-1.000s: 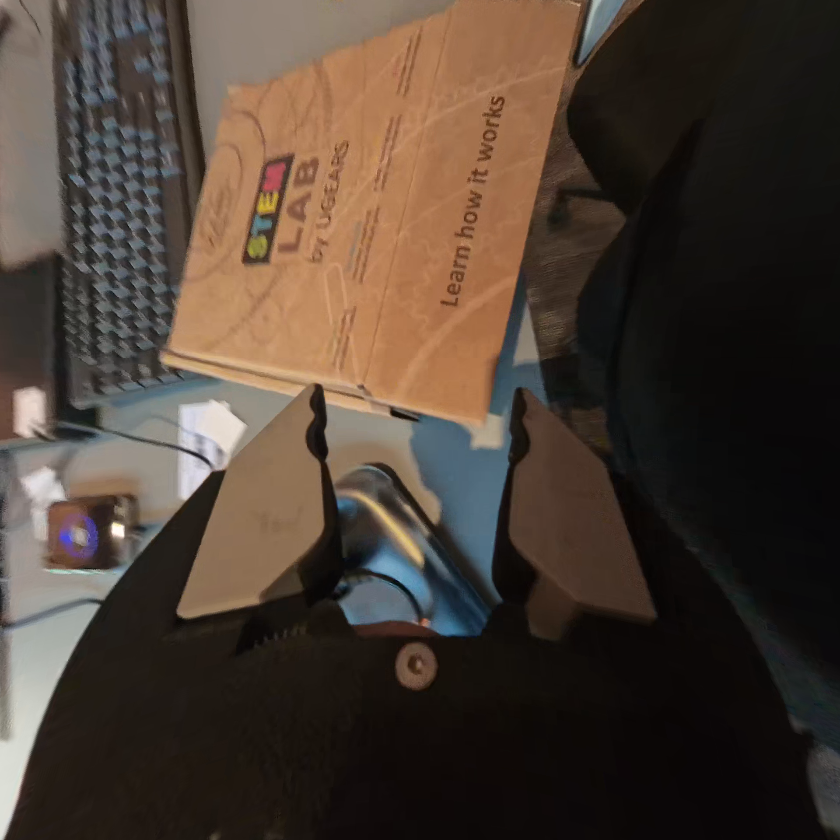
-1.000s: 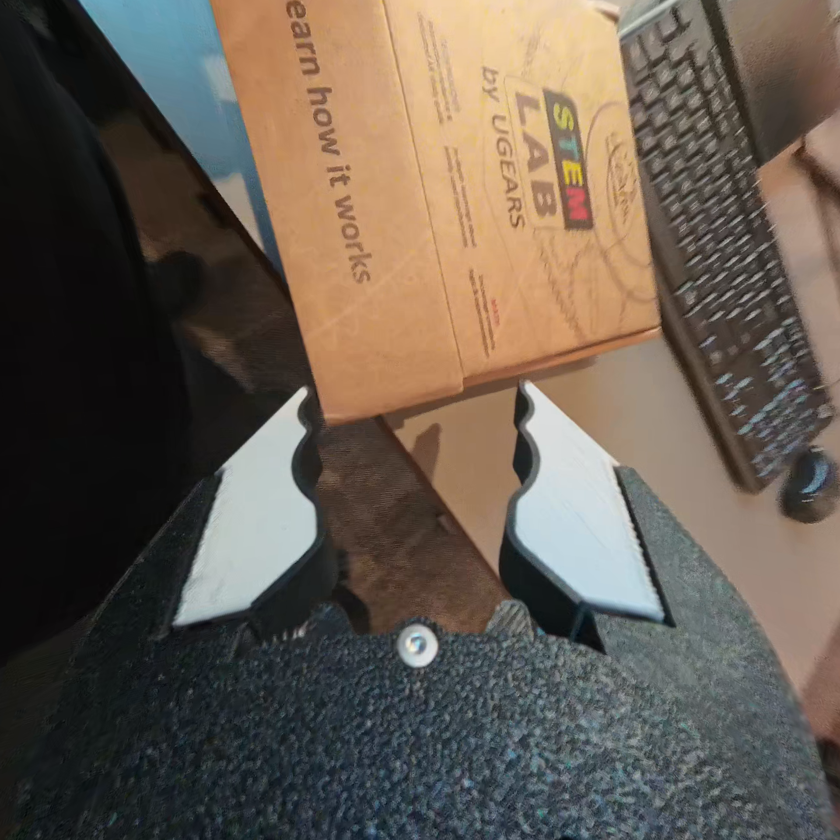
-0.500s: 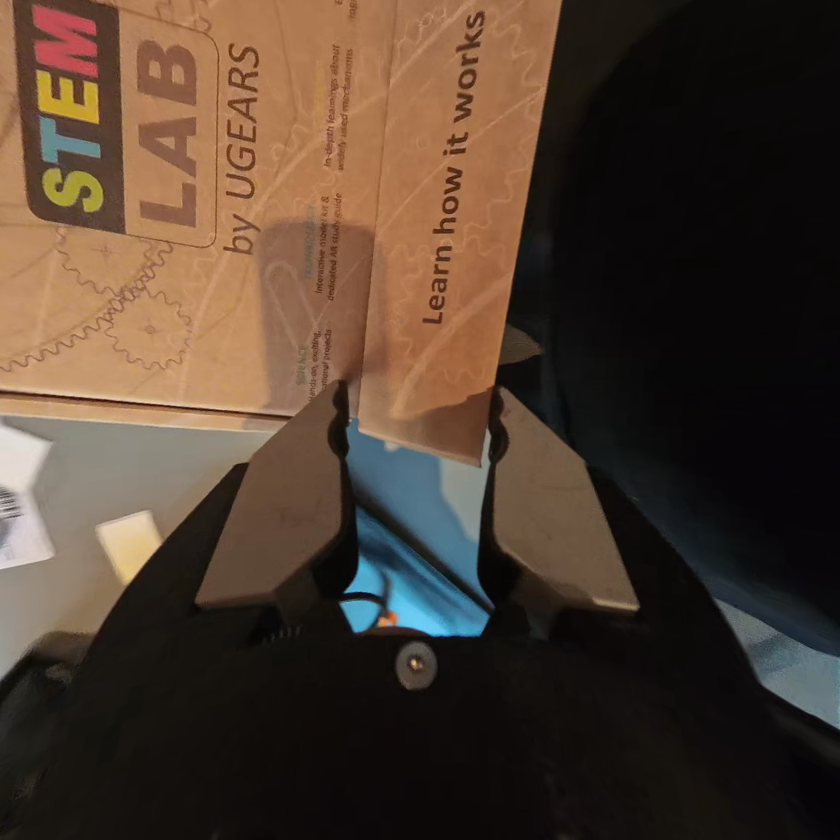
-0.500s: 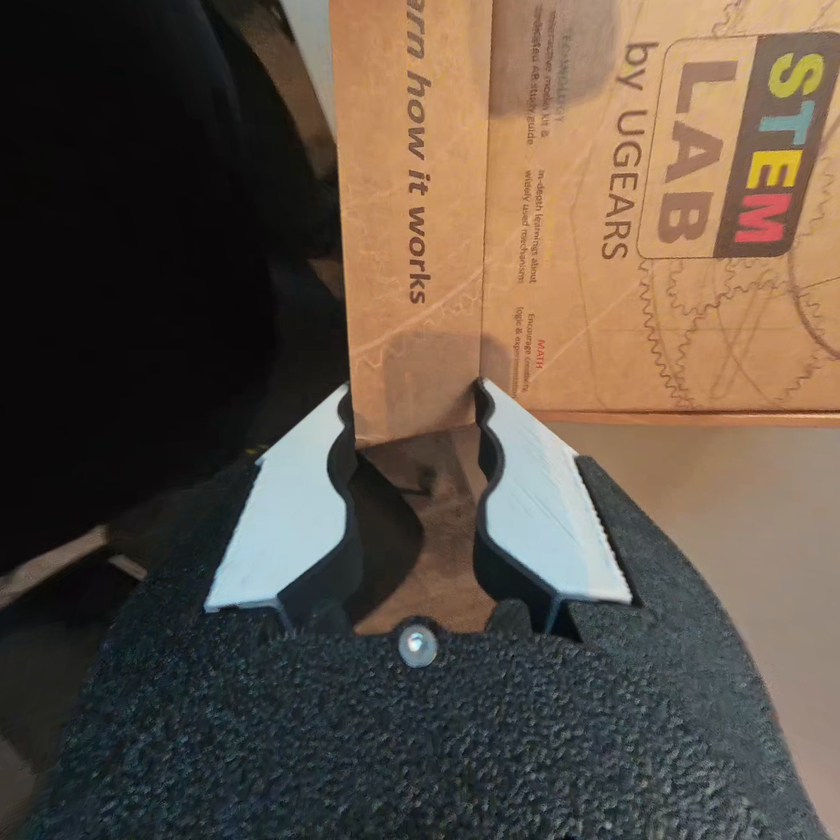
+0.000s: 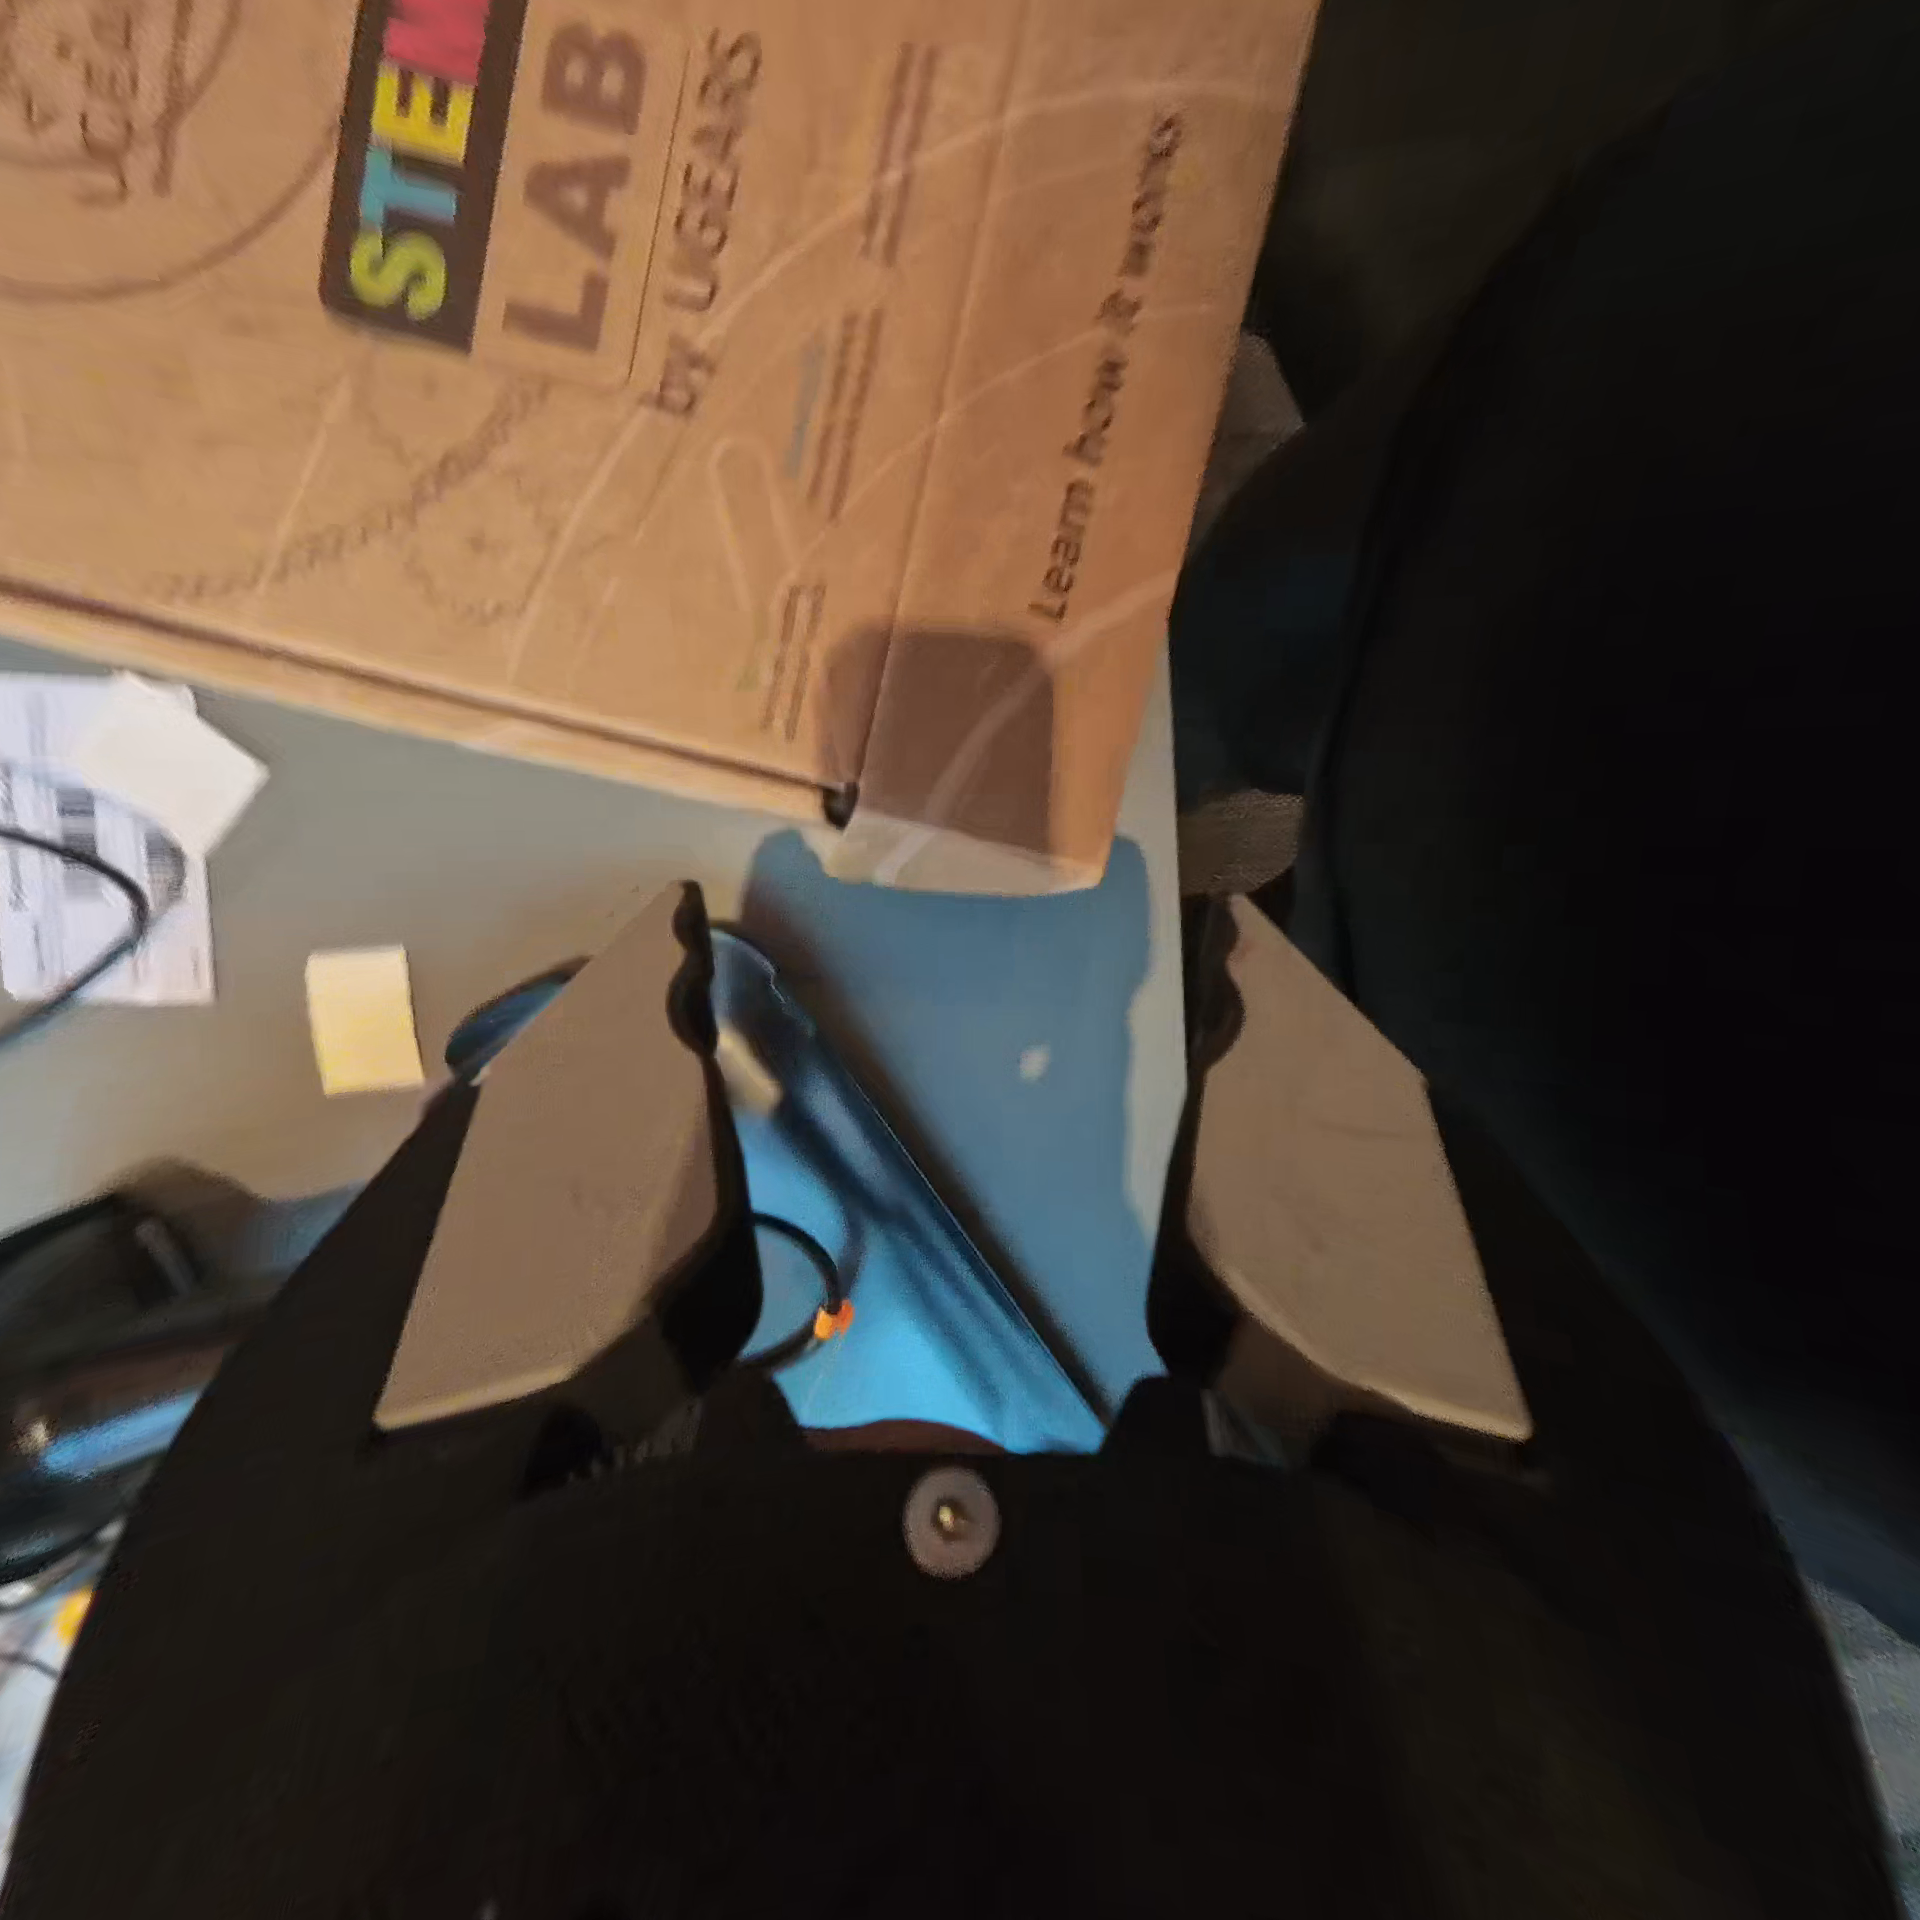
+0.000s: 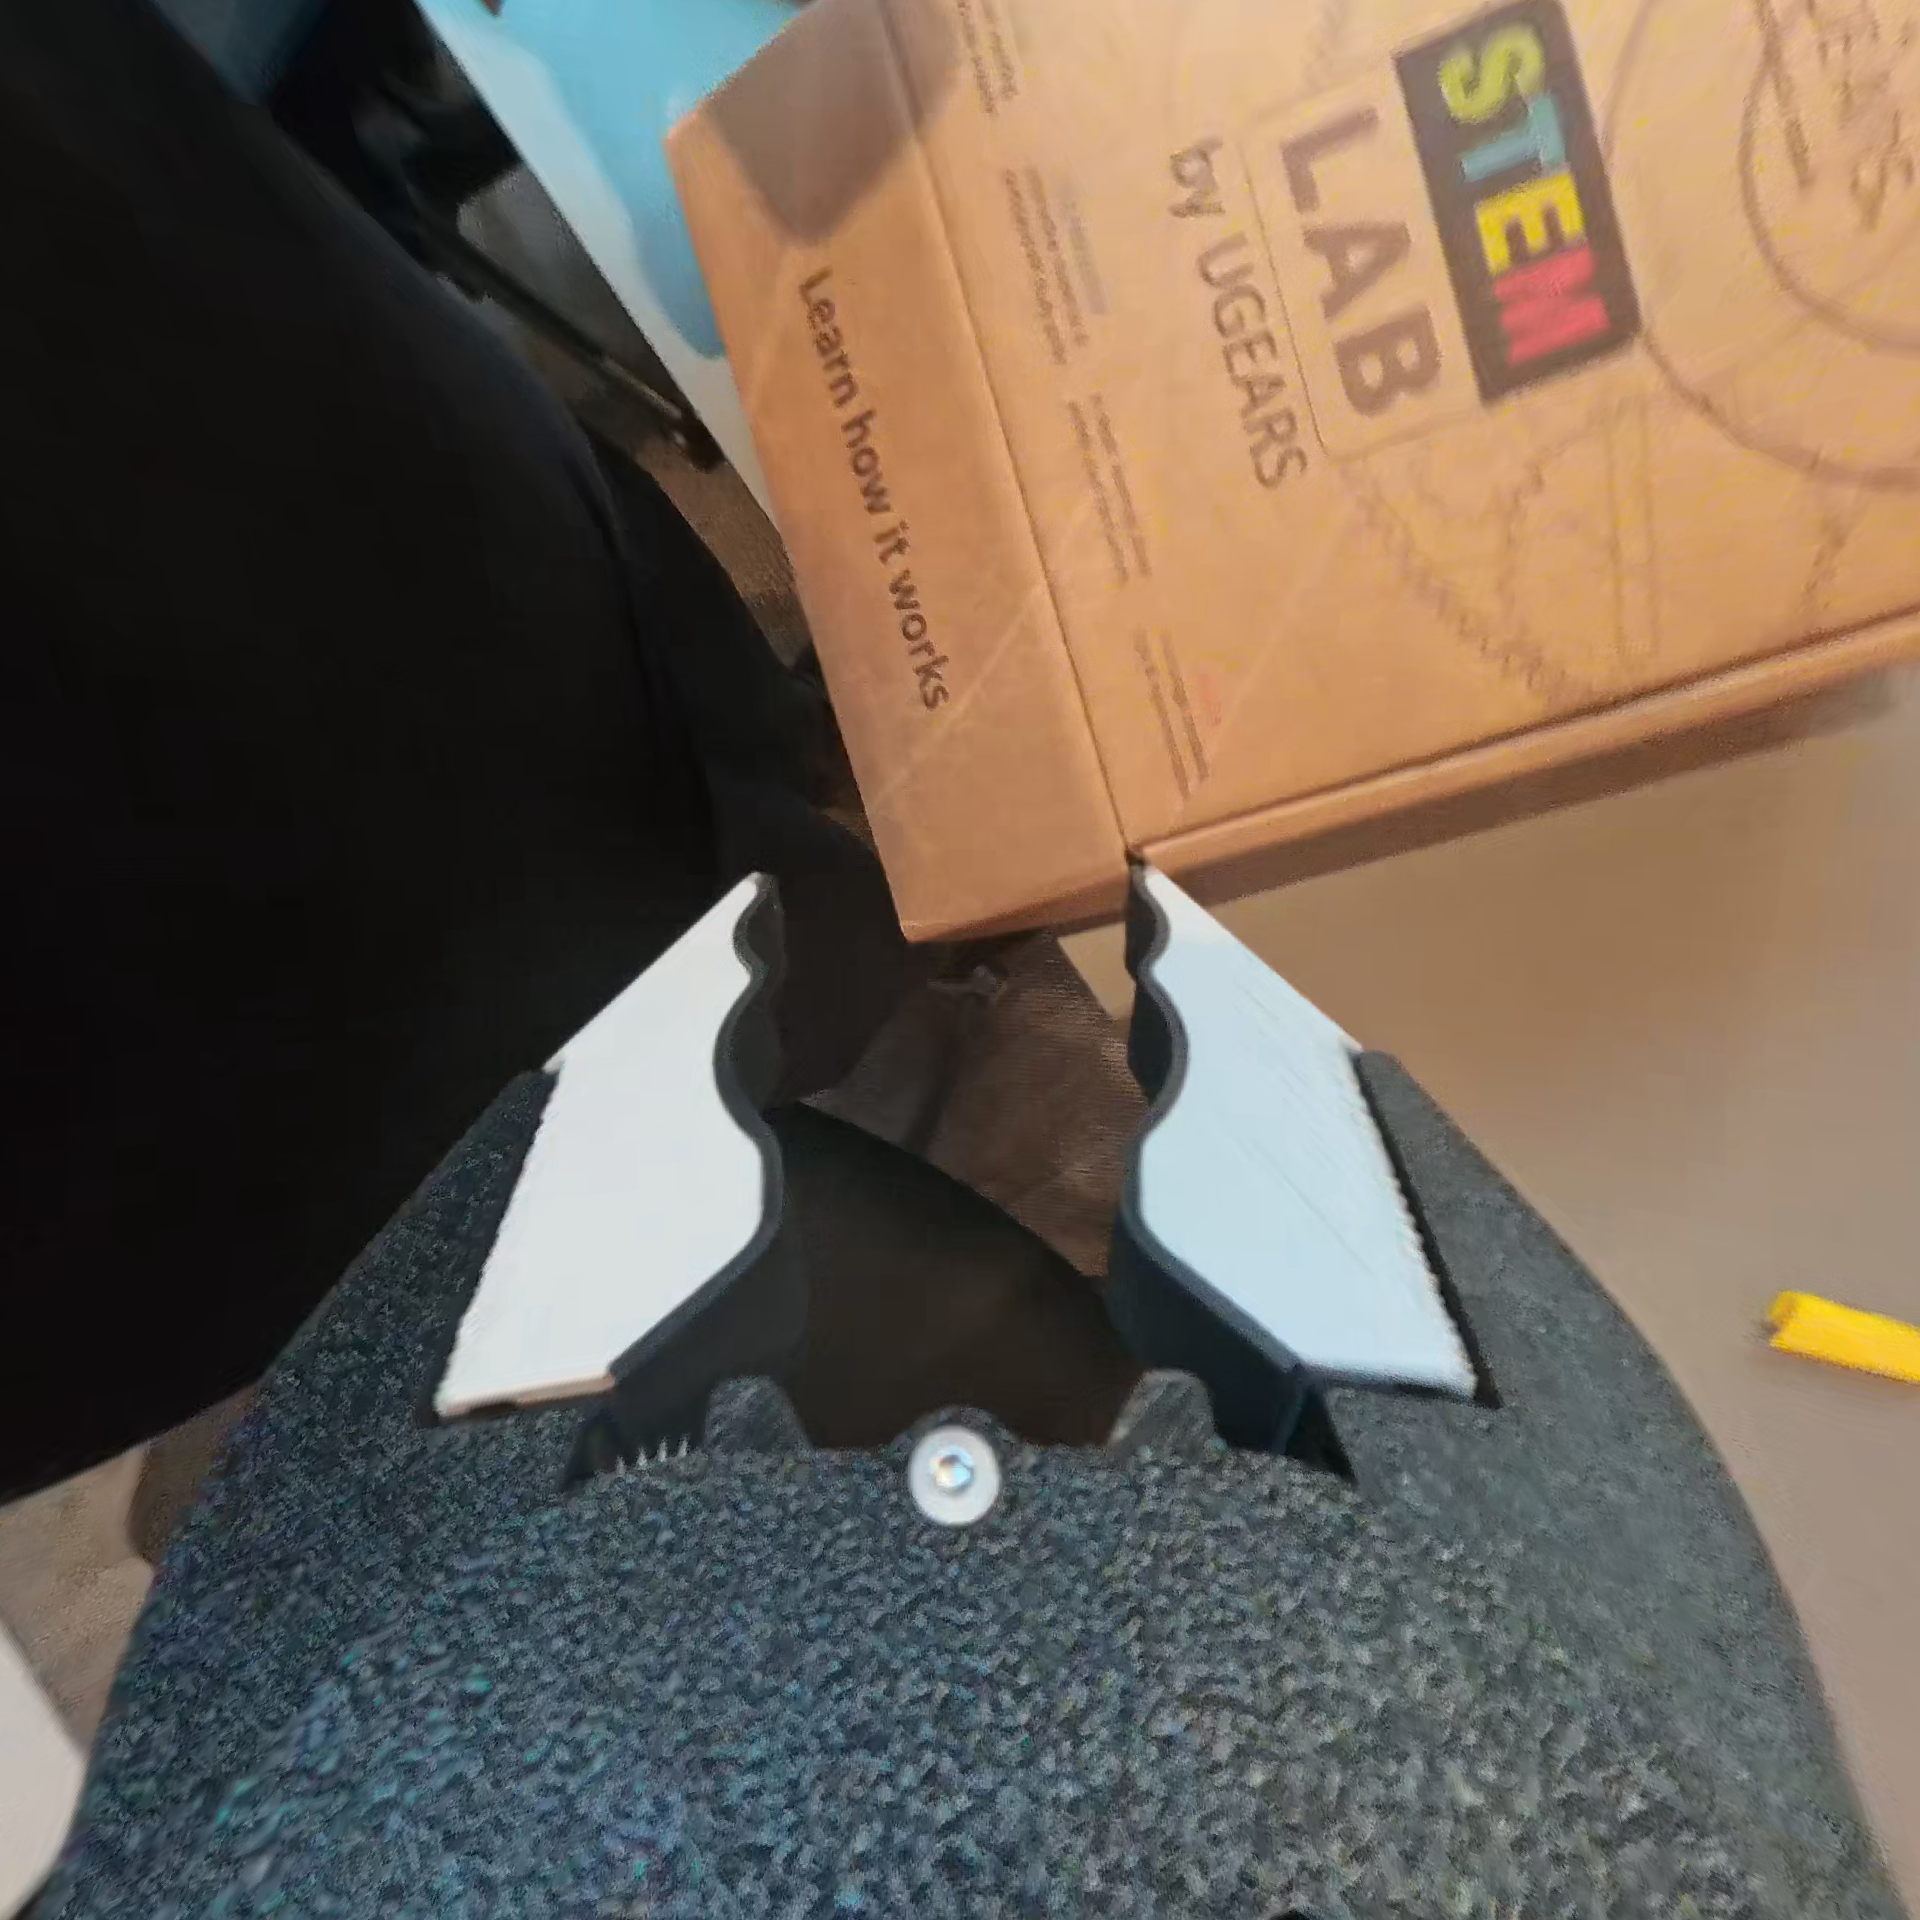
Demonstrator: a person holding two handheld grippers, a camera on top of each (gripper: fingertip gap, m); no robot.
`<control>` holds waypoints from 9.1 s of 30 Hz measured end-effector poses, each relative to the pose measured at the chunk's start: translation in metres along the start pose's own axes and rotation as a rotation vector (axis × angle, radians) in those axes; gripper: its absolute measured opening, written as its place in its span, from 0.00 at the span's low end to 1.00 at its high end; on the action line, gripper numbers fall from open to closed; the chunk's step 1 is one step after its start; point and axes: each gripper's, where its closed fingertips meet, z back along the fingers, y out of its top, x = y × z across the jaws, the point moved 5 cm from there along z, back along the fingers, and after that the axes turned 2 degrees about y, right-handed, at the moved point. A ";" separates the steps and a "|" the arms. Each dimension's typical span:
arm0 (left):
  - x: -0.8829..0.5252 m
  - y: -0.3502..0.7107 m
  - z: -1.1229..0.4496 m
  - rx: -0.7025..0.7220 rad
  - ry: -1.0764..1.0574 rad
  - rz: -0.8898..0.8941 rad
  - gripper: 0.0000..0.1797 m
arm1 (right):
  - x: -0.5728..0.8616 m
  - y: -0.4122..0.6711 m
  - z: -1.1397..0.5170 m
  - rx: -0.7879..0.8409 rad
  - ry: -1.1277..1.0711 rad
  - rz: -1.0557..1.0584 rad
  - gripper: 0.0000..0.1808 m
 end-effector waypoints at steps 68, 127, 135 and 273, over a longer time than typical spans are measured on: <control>-0.025 0.038 0.053 0.156 -0.353 0.615 0.51 | 0.063 0.073 0.045 -0.060 0.164 -0.213 0.42; -0.104 0.034 0.118 0.223 -0.370 0.226 0.43 | 0.093 0.067 0.107 0.114 0.106 0.053 0.35; -0.099 0.053 0.120 0.038 -0.318 -0.078 0.37 | 0.104 0.089 0.126 0.051 0.250 0.272 0.30; -0.057 0.051 0.092 0.210 -0.553 0.264 0.32 | 0.085 0.075 0.091 0.039 0.501 0.334 0.30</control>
